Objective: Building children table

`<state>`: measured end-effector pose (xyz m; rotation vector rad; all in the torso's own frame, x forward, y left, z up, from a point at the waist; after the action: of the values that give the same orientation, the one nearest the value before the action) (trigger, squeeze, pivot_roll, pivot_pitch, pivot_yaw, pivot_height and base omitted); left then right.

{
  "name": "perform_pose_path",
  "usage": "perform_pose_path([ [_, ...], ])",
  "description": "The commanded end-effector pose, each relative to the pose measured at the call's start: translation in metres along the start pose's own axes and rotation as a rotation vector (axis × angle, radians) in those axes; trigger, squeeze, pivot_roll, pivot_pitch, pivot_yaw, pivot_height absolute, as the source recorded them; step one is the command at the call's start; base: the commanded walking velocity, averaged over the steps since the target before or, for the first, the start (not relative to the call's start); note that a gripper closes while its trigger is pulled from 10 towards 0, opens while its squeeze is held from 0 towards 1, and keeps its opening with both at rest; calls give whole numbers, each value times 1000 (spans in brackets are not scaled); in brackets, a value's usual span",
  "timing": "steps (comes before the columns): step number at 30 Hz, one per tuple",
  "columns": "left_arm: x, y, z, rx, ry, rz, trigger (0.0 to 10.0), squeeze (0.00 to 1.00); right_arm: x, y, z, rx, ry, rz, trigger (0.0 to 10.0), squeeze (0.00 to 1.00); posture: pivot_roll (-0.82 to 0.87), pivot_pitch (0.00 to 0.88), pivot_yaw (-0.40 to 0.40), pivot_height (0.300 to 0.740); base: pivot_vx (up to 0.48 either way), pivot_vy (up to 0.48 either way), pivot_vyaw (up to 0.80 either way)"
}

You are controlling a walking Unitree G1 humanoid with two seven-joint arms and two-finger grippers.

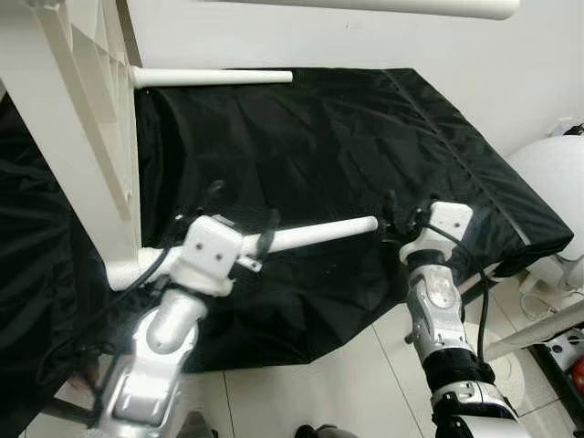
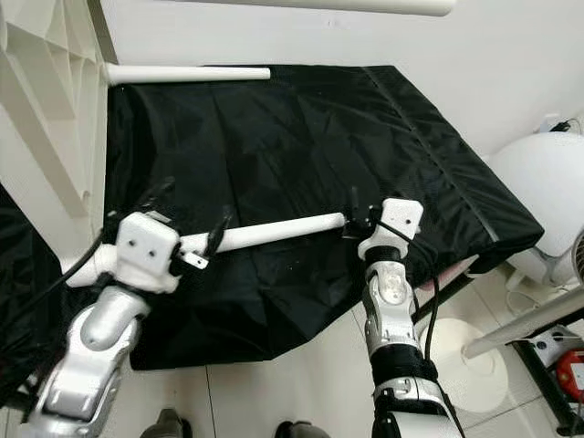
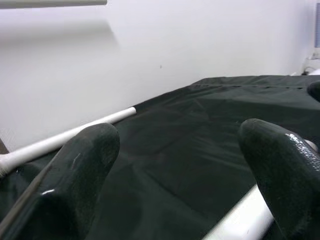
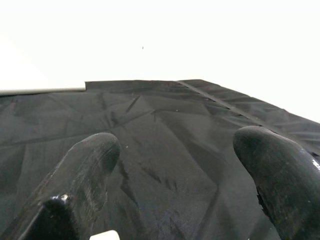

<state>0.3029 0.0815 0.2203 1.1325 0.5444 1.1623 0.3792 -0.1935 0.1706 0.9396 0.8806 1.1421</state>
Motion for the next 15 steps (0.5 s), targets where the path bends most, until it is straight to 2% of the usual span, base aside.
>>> perform_pose_path([
  [1,-3,-9,6,31,4,-24,10000,0,-4,-4,-3,32,-39,-27,10000,0,56,60,-30,740,0,0,0],
  [7,0,-16,17,39,24,-48,10000,0,-5,-4,-5,40,-59,-58,10000,0,17,46,-24,740,0,0,0],
  [8,1,-25,23,69,36,-63,10000,0,-3,-4,-7,30,-42,-55,10000,0,7,42,-23,740,0,0,0],
  [9,-4,-35,30,110,2,-75,10000,0,-1,-3,-9,23,-29,-55,10000,0,-8,35,-21,740,0,0,0],
  [10,-10,-45,37,153,-33,-120,10000,0,2,-3,-10,19,-19,-56,10000,0,-17,30,-20,740,0,0,0],
  [12,-10,-45,37,153,-33,-120,10000,0,2,-3,-10,19,-19,-56,10000,0,-17,30,-20,740,0,0,0],
  [13,-16,-51,41,184,-70,-165,10000,0,4,-2,-11,14,-10,-56,10000,0,-28,25,-15,740,0,0,0],
  [15,-16,-51,41,184,-70,-165,10000,0,4,-2,-11,14,-10,-56,10000,0,-28,25,-15,740,0,0,0],
])
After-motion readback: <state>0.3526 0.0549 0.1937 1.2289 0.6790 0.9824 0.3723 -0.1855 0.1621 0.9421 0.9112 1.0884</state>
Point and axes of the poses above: a point about 5 cm out from each wrist's last joint towards the gripper, its own z axis pointing out of the wrist towards the gripper, its own y axis along the axis of the wrist's last joint, x = y × z, the point moved 5 cm from there along z, pointing out of the wrist towards the gripper, and after that the axes turned 8 degrees about -z, right-handed, at the moved point
